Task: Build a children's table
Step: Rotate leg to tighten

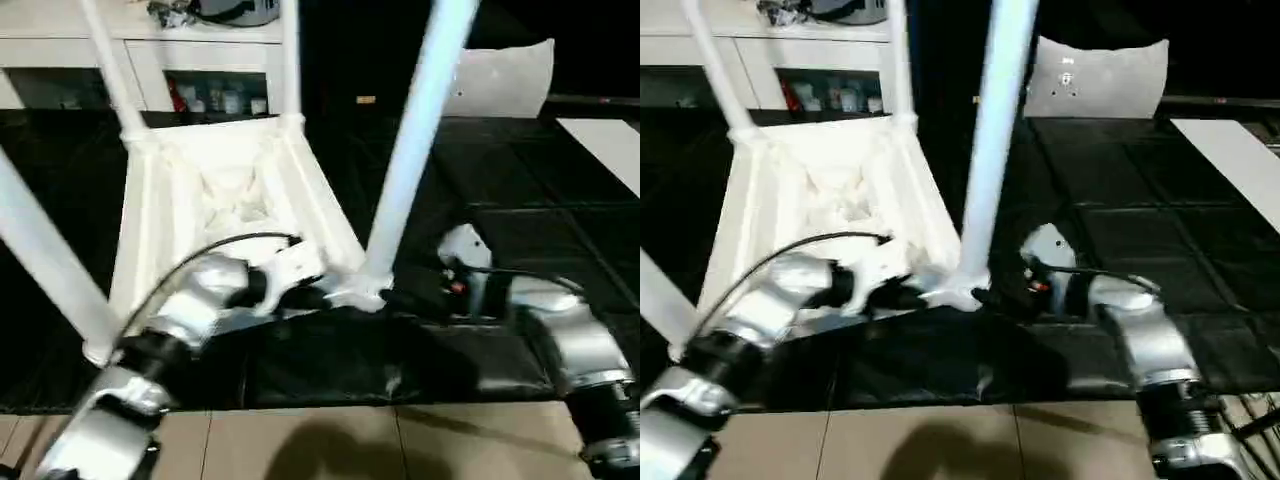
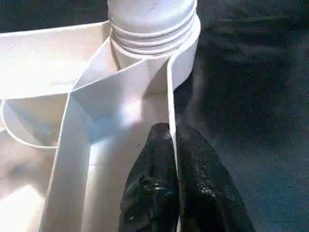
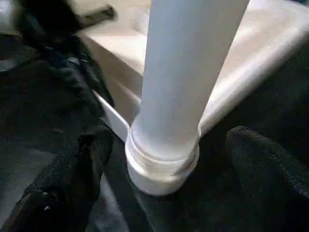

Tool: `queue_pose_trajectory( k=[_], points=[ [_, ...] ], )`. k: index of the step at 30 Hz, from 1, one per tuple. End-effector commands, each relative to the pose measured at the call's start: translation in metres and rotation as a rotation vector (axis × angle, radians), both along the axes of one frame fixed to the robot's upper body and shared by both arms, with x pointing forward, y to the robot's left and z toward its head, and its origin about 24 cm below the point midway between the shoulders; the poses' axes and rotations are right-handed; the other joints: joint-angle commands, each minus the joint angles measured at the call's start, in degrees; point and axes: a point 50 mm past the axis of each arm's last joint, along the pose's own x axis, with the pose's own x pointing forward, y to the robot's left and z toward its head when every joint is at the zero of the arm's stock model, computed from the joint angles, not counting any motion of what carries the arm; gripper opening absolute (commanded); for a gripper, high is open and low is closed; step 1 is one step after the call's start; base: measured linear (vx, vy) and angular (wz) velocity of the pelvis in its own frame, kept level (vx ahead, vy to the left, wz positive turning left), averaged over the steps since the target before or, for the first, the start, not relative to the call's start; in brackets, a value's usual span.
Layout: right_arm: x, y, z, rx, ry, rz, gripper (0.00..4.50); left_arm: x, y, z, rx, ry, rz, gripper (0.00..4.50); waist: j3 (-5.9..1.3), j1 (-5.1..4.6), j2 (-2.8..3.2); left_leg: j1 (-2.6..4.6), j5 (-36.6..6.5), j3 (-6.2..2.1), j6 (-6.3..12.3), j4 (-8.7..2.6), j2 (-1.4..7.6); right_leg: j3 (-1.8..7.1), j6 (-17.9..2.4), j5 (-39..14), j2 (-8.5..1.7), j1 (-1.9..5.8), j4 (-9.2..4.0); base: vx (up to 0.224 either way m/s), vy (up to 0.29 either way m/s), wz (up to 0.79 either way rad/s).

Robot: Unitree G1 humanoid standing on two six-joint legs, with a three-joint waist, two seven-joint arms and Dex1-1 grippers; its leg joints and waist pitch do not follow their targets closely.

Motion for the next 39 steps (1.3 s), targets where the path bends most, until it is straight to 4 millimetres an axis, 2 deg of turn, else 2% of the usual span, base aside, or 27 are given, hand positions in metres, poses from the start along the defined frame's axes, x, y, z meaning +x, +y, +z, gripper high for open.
queue_pose_trajectory(
  k=[1,5,7,8,14,15,16,19,21,22,26,28,37,39],
  points=[
    [-0.001,0.004,0.002,0.017,0.004,0.100,4.17,-0.011,-0.010,0.004,0.005,-0.011,-0.165,0.00,-3.97,0.39,-0.32,-0.63,1.63,-1.61,7.45,-3.36,3.99,5.49,-3.37,-10.46,-5.97,4.41,-3.46,0.000,0.000,0.00],
    [-0.003,0.007,0.000,0.041,0.048,0.178,4.17,-0.020,-0.008,0.002,0.032,-0.001,-0.267,0.00,-4.02,1.40,0.04,-0.36,2.68,-1.53,7.22,-3.36,4.57,5.79,-5.18,-8.06,-6.11,4.18,-2.95,0.000,0.000,0.00],
    [-0.005,0.007,-0.003,0.065,0.101,0.234,3.90,-0.023,-0.007,0.001,0.044,0.002,-0.313,0.00,-4.07,1.83,0.03,-0.29,2.58,-1.48,6.97,-3.35,4.65,5.84,-5.70,-7.54,-6.20,4.18,-2.75,0.000,0.000,0.00],
    [-0.005,0.007,-0.004,0.069,0.117,0.246,3.83,-0.024,-0.007,0.000,0.048,0.004,-0.324,0.00,-3.99,2.08,-0.12,-0.36,2.06,-1.38,6.92,-3.32,4.50,5.82,-5.51,-8.24,-6.19,4.24,-2.87,0.000,0.000,0.00],
    [-0.008,0.006,-0.006,0.071,0.174,0.305,3.40,-0.026,-0.007,0.001,0.065,0.009,-0.354,0.00,-3.92,2.94,-0.14,-0.26,0.95,-1.33,5.12,-3.46,4.38,5.75,-3.16,-12.35,-6.17,4.23,-3.48,0.000,0.000,0.00],
    [-0.009,0.007,-0.006,0.071,0.181,0.320,3.35,-0.026,-0.006,0.001,0.068,0.007,-0.355,0.00,-3.94,2.99,-0.16,-0.29,0.79,-1.31,5.03,-3.43,4.32,5.72,-2.96,-12.59,-6.13,4.26,-3.49,0.000,0.000,0.00],
    [-0.009,0.007,-0.006,0.071,0.186,0.328,3.09,-0.026,-0.006,0.001,0.070,0.006,-0.354,0.00,-3.93,3.05,-0.18,-0.36,0.50,-1.29,4.87,-3.46,4.24,5.68,-2.46,-13.15,-6.11,4.33,-3.60,0.000,0.000,0.00],
    [-0.011,0.006,-0.007,0.075,0.210,0.356,2.89,-0.025,-0.006,0.001,0.072,0.003,-0.353,0.00,-4.02,3.05,-0.23,-0.39,1.00,-1.39,4.81,-3.42,4.24,5.61,-1.81,-13.00,-6.00,4.31,-3.59,0.000,0.000,0.00],
    [-0.011,0.006,-0.006,0.079,0.214,0.359,2.81,-0.024,-0.006,0.001,0.073,0.002,-0.352,0.00,-4.04,3.08,-0.21,-0.43,1.38,-1.42,4.98,-3.40,4.27,5.62,-1.87,-12.47,-6.01,4.28,-3.50,0.000,0.000,0.00],
    [-0.011,0.005,-0.006,0.082,0.219,0.361,2.61,-0.024,-0.006,0.001,0.074,0.002,-0.351,0.00,-4.10,3.08,-0.21,-0.43,1.57,-1.41,5.03,-3.35,4.28,5.62,-2.02,-12.10,-6.04,4.28,-3.45,0.000,0.000,0.00],
    [-0.012,0.005,-0.006,0.083,0.232,0.371,2.45,-0.023,-0.005,0.000,0.078,0.003,-0.349,0.00,-4.12,3.20,-0.28,-0.46,1.87,-1.35,5.13,-3.30,4.22,5.60,-2.20,-11.86,-6.01,4.26,-3.37,0.000,0.000,0.00],
    [-0.012,0.004,-0.007,0.086,0.245,0.375,2.21,-0.023,-0.005,0.000,0.079,0.003,-0.345,0.00,-4.08,3.22,-0.28,-0.46,1.71,-1.36,5.09,-3.34,4.24,5.55,-1.96,-12.28,-5.99,4.26,-3.46,0.000,0.000,0.00],
    [-0.016,0.009,-0.008,0.121,0.271,0.384,2.02,-0.020,-0.005,0.001,0.062,0.015,-0.309,0.00,-4.05,3.23,-0.37,-0.47,1.22,-1.31,4.58,-3.39,4.07,5.44,-0.45,-14.08,-5.86,4.31,-3.80,0.000,0.000,0.00],
    [-0.015,0.014,-0.010,0.146,0.275,0.326,2.02,-0.016,-0.010,0.003,0.036,0.016,-0.249,0.00,-4.00,3.24,-0.46,-0.43,1.40,-1.28,4.63,-3.40,4.09,5.45,-0.41,-14.13,-5.84,4.25,-3.87,0.000,0.000,0.00]
  ],
)
